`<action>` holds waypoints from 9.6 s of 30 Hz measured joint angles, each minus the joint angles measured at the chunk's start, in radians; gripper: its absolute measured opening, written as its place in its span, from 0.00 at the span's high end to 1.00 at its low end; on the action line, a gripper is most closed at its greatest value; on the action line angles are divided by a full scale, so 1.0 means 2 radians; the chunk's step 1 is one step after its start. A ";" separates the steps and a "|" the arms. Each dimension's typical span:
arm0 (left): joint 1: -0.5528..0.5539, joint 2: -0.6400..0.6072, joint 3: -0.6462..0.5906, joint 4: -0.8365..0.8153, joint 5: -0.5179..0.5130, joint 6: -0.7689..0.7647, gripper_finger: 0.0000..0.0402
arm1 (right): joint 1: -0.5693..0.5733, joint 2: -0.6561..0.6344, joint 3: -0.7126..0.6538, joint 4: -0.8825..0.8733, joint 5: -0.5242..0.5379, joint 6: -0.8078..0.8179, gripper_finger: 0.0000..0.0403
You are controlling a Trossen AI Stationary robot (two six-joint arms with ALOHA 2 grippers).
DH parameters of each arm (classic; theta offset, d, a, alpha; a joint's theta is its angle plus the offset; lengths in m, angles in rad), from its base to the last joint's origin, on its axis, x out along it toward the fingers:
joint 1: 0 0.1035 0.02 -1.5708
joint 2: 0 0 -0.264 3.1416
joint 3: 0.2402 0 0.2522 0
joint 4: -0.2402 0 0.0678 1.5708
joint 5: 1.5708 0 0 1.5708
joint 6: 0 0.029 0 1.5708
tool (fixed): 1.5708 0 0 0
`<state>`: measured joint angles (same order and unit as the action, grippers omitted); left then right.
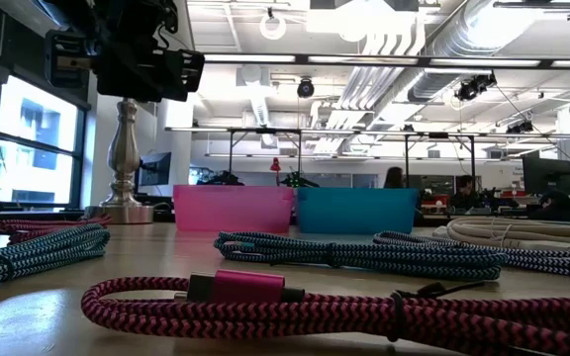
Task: Pick & Place USB Port
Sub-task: Put the right black white charger cable into the pink bin
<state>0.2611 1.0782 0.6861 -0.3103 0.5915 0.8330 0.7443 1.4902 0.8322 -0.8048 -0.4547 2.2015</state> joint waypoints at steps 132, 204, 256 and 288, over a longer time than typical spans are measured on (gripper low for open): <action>-0.158 0.109 0.000 0.421 -0.159 -0.184 0.39 | -0.223 0.094 0.263 0.167 0.498 -1.205 0.98; 0.096 0.099 0.070 0.126 -0.211 0.052 0.78 | -0.274 0.093 0.264 0.135 0.523 -1.189 0.64; 0.127 0.180 0.418 -0.378 -0.321 -0.026 0.50 | -0.290 0.093 0.263 0.011 0.501 -1.088 0.65; 0.159 0.197 0.197 -0.288 -0.461 -0.187 0.50 | -0.290 0.093 0.263 0.023 0.477 -1.078 0.65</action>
<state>0.5800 1.4731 1.0810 -0.8871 -0.3309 0.4587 0.1642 1.6760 1.3590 -0.7579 0.4984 0.0448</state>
